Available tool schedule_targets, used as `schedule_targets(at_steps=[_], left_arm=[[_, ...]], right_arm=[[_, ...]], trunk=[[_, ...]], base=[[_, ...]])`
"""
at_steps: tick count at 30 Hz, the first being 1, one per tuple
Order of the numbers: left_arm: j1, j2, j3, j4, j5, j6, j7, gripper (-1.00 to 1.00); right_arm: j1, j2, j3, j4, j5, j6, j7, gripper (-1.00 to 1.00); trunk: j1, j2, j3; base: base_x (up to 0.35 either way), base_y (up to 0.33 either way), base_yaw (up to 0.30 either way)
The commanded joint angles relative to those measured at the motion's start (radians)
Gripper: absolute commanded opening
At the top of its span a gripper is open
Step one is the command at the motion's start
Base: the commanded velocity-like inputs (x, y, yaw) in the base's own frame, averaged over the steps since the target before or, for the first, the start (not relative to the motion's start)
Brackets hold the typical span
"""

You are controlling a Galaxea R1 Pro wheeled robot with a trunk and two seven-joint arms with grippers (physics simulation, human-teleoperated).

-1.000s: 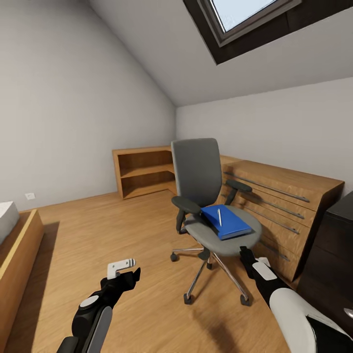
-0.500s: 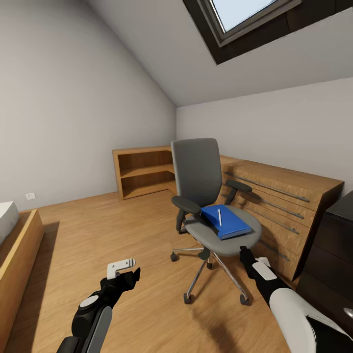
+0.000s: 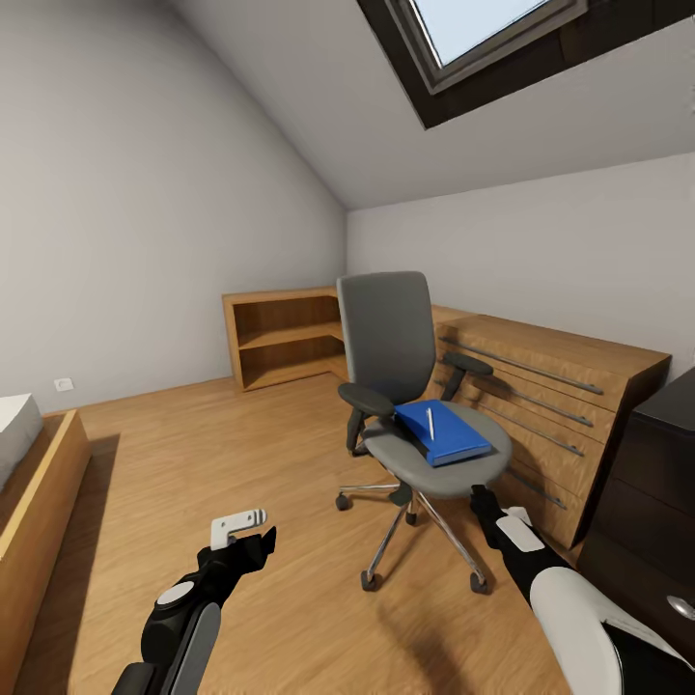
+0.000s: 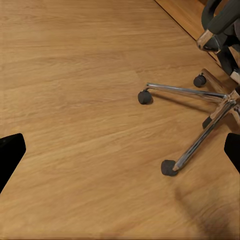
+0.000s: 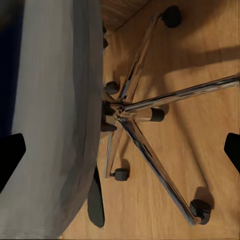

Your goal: In the bedroom, organize the workspace by keeping the computer under the desk, ensuring the monitor is on the desk, placing the keyboard on the desk next to the monitor, placing the mouse on the desk next to the keyboard, moving the folder from the swivel chair onto the desk next to the mouse, stacking the notebook on top of the folder with the pen on top of the notebook, and positioning the swivel chair next to the desk.

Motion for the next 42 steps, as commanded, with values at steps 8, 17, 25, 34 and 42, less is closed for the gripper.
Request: schedule_targets(at_steps=[8, 17, 25, 34, 42], left_arm=[[-0.001, 0.000, -0.001, -0.001, 0.011, 0.003, 0.009, 1.00], [-0.001, 0.000, -0.001, -0.001, 0.011, 0.003, 0.009, 1.00], [-0.001, -0.001, -0.005, 0.000, 0.011, 0.002, 0.012, 1.00], [-0.001, -0.001, -0.007, 0.000, 0.011, 0.002, 0.011, 1.00], [-0.001, -0.001, -0.007, -0.001, 0.011, 0.002, 0.009, 1.00]], right_arm=[[0.000, 0.001, 0.002, -0.002, -0.010, 0.000, 0.023, 1.00], [0.000, 0.001, 0.002, -0.001, -0.009, 0.002, 0.035, 1.00], [0.000, -0.001, 0.001, 0.001, -0.010, 0.035, 0.104, 1.00], [0.003, -0.009, 0.000, 0.002, -0.010, 0.174, 0.253, 1.00], [0.003, -0.011, -0.001, 0.003, -0.012, 0.198, 0.263, 1.00]], trunk=[[-0.001, -0.001, -0.001], [-0.001, -0.001, -0.001], [-0.001, -0.001, -0.001], [-0.001, -0.001, -0.001], [-0.001, -0.001, -0.001]], base=[[-0.292, 0.000, 0.000], [-0.135, 0.000, 0.000], [0.103, 0.000, 0.000], [0.010, 0.000, 0.000], [0.222, 0.000, 0.000]])
